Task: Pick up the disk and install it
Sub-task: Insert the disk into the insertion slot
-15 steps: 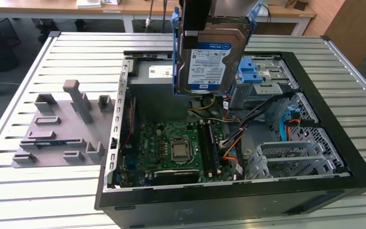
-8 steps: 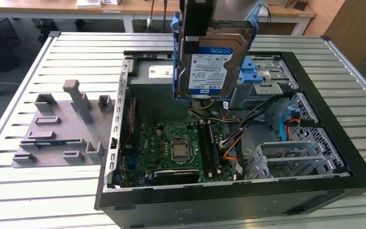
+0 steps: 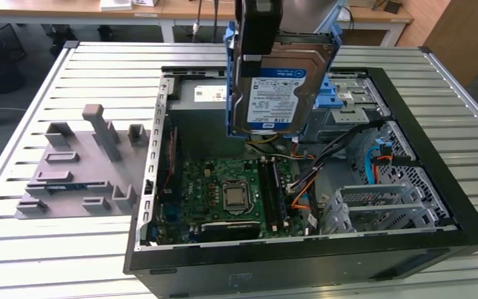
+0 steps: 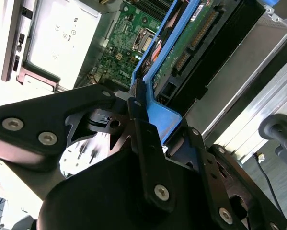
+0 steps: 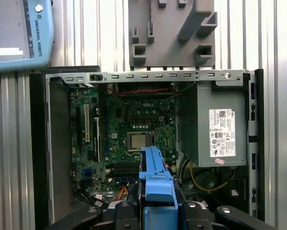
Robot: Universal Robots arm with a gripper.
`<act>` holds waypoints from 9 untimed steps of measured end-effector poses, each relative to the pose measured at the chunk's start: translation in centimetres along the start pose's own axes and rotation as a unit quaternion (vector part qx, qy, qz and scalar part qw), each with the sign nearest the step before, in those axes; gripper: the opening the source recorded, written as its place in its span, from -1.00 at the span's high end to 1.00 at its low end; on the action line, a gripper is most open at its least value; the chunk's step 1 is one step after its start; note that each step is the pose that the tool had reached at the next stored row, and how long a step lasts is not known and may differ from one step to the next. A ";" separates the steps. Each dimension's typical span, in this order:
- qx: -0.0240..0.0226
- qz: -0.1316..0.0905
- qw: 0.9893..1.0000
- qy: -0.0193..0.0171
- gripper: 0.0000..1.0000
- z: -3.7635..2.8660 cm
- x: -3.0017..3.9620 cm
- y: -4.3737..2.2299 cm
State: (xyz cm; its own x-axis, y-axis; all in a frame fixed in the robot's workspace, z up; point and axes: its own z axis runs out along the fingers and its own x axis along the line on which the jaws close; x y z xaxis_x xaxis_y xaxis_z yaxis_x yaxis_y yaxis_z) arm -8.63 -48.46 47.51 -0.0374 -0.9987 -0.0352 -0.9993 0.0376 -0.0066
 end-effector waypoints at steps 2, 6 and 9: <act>0.000 0.000 1.000 0.000 0.27 -0.01 0.34 -0.01; 0.000 0.000 1.000 0.000 0.27 -0.03 1.04 -0.04; 0.000 0.000 1.000 0.000 0.27 -0.05 1.80 -0.07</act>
State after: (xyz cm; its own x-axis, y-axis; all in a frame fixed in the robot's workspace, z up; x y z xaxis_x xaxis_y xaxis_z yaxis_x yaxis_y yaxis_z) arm -8.63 -50.26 47.50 -0.0373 -0.9987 -0.0352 -0.9993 0.0376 -0.0066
